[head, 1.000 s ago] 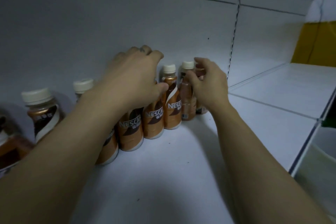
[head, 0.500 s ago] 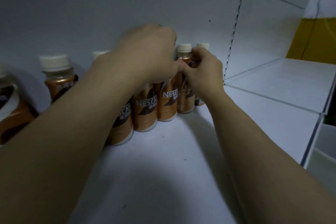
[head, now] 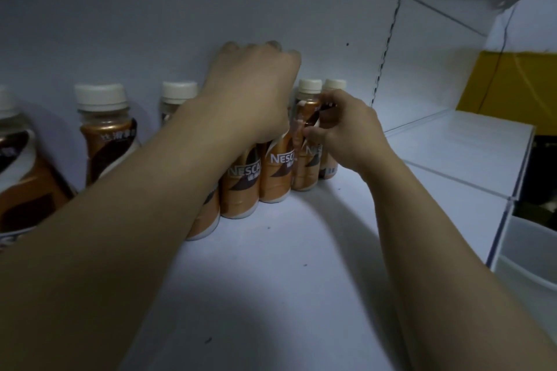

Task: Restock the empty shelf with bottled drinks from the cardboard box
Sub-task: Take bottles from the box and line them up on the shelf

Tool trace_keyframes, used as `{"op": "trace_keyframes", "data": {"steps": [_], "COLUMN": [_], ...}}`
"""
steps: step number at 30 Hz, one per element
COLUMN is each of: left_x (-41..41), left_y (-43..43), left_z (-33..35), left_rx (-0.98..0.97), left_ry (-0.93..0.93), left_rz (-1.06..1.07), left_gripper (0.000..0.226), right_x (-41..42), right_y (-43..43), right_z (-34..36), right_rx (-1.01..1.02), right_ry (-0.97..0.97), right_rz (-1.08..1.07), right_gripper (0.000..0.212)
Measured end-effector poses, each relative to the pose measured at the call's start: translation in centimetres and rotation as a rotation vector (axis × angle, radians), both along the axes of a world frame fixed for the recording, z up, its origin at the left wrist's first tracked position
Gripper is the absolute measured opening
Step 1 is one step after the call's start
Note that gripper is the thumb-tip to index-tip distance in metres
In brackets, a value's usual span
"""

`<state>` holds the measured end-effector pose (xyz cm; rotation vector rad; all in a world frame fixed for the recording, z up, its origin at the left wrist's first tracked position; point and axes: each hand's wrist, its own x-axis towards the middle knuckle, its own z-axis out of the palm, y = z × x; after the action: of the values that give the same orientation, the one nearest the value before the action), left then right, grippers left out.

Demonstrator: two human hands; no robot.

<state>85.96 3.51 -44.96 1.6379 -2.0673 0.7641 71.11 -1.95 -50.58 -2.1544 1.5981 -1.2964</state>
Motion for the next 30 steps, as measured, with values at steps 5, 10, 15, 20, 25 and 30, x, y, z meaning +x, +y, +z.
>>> {"op": "trace_keyframes", "data": {"steps": [5, 10, 15, 20, 25, 30], "left_x": [-0.1, -0.1, 0.0, 0.1, -0.5, -0.8], "left_y": [-0.4, -0.4, -0.5, -0.4, -0.2, -0.8], "left_z": [-0.4, -0.5, -0.4, 0.0, -0.2, -0.9], "left_rx": [-0.093, -0.093, -0.057, -0.038, -0.007, 0.026], "left_ry": [-0.021, -0.020, -0.040, -0.058, -0.097, -0.176], "left_rz": [0.013, 0.008, 0.003, -0.026, -0.120, -0.093], "left_gripper": [0.035, 0.037, 0.048, 0.057, 0.061, 0.066], "right_x": [0.7, 0.8, 0.6, 0.6, -0.9, -2.0], "right_y": [-0.2, -0.2, 0.1, 1.2, -0.3, -3.0], "right_z": [-0.6, -1.0, -0.7, 0.9, 4.1, 0.9], "right_rx": [-0.065, -0.070, -0.058, -0.153, -0.157, -0.045], "right_ry": [-0.046, -0.080, -0.031, 0.005, -0.245, -0.475], "right_rz": [-0.016, -0.037, -0.041, -0.143, -0.272, -0.215], "right_gripper": [0.054, 0.060, 0.051, 0.032, 0.031, 0.042]}}
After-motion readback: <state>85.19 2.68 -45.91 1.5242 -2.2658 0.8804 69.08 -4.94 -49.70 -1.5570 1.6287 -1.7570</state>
